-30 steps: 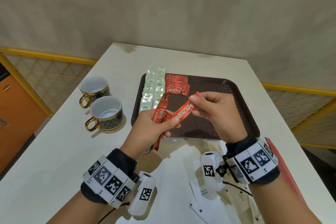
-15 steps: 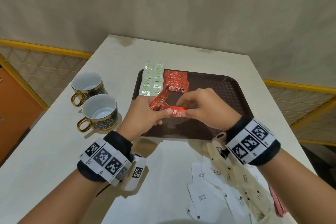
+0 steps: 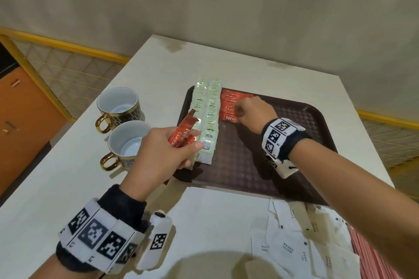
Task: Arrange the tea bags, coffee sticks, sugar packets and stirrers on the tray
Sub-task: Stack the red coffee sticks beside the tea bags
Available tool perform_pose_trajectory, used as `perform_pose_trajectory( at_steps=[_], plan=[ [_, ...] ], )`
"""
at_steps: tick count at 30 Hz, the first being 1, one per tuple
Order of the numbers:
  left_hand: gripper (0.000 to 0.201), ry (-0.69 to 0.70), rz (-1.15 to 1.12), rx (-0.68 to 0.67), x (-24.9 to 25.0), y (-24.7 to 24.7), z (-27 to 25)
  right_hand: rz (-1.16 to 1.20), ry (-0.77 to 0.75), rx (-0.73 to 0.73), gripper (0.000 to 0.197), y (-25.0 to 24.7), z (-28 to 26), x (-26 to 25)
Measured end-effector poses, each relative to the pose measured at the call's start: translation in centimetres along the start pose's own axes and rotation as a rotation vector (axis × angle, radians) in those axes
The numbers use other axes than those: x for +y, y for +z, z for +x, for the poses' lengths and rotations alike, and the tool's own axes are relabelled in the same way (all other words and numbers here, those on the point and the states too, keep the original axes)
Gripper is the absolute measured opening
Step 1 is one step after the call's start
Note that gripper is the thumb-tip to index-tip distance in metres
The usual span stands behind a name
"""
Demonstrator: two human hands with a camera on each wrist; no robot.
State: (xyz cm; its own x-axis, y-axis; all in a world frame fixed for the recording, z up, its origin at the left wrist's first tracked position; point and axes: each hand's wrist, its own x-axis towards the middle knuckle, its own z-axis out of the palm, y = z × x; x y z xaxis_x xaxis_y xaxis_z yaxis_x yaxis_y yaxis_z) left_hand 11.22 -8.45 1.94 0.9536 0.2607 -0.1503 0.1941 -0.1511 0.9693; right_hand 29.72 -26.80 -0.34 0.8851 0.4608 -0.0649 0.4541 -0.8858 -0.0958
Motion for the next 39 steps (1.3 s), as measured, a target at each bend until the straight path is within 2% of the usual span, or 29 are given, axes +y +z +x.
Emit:
perform_pose_trajectory(
  at_steps=[4, 17, 22, 24, 26, 29, 31, 34, 36, 39],
  plan=[
    [0.022, -0.01, -0.01, -0.004, 0.1, -0.4, -0.1, -0.12, -0.062, 0.021, 0.01, 1.0, 0.9, 0.1],
    [0.027, -0.039, -0.079, -0.014, 0.3, -0.2, 0.1, -0.115, -0.12, 0.083, 0.023, 2.0, 0.9, 1.4],
    [0.031, -0.15, -0.163, -0.109, 0.7, -0.2, 0.1, -0.1, -0.123, 0.086, 0.023, 1.6, 0.8, 1.4],
    [0.039, -0.257, -0.302, -0.203, 1.0, -0.3, 0.3, -0.014, -0.089, 0.116, 0.026, 0.7, 0.5, 1.4],
    [0.035, -0.357, -0.497, -0.303, 1.5, -0.3, 0.5, 0.116, -0.049, 0.183, 0.027, -0.5, 0.0, 1.1],
    [0.031, -0.396, -0.629, -0.435, 2.0, -0.3, 0.6, 0.44, -0.041, 0.27, 0.019, -2.5, -1.8, -0.4],
    [0.031, -0.358, -0.622, -0.489, 2.2, 0.0, 0.4, 0.671, -0.11, 0.167, 0.017, -3.6, -3.8, -2.1],
    [0.027, -0.317, -0.617, -0.518, 2.6, 0.5, -0.2, 0.843, -0.244, -0.046, 0.027, -4.5, -7.3, -4.0],
    [0.023, -0.298, -0.626, -0.515, 2.9, 0.8, -0.6, 0.951, -0.28, -0.075, 0.028, -4.7, -9.1, -4.7],
    [0.025, -0.278, -0.615, -0.505, 3.5, 1.5, -1.4, 1.103, -0.271, -0.027, 0.018, -4.6, -10.9, -5.5]
  ],
)
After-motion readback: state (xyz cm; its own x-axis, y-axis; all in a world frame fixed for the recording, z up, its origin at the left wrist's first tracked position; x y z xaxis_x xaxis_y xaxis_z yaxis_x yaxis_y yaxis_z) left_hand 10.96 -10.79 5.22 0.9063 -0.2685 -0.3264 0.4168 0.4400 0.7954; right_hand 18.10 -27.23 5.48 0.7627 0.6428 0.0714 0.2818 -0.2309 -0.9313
